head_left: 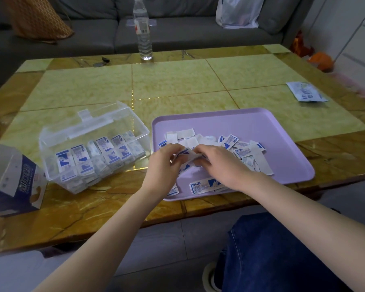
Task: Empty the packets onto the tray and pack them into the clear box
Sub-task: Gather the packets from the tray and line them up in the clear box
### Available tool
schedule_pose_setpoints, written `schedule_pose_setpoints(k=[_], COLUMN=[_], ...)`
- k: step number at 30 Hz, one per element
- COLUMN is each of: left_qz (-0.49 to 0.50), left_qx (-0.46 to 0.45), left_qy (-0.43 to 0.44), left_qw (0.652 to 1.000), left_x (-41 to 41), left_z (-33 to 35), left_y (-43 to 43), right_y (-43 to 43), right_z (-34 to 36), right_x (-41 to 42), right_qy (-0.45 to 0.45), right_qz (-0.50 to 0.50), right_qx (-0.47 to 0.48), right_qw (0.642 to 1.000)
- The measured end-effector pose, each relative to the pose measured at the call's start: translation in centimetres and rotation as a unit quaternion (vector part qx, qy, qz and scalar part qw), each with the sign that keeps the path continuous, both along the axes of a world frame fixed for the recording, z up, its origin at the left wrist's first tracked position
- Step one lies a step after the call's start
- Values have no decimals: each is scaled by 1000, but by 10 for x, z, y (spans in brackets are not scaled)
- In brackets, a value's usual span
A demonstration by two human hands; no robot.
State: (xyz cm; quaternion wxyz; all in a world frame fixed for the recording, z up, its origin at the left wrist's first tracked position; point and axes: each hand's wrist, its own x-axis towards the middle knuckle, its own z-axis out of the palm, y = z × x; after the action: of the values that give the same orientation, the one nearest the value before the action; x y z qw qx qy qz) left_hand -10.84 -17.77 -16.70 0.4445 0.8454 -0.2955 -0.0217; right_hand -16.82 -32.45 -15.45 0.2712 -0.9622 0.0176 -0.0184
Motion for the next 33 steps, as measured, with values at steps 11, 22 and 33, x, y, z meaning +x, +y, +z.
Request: schedule_pose_setpoints(k=[11,22,33], left_qz=[-20,-90,-89], left_qx=[211,386,383], left_qy=[-118,-151,-164], left_qw=[970,906,905], left_x=[-13,-12,-15], left_z=[1,-17,-17], left_y=[-6,-5,2], right_y=[6,12,18], right_z=[-2,-28,-34], right_x=[-8,-4,-5], right_qy=[-6,34,-19], right_qz=[-8,-17,-48], right_qx=[-133,-99,-59], right_qw=[991,994,997])
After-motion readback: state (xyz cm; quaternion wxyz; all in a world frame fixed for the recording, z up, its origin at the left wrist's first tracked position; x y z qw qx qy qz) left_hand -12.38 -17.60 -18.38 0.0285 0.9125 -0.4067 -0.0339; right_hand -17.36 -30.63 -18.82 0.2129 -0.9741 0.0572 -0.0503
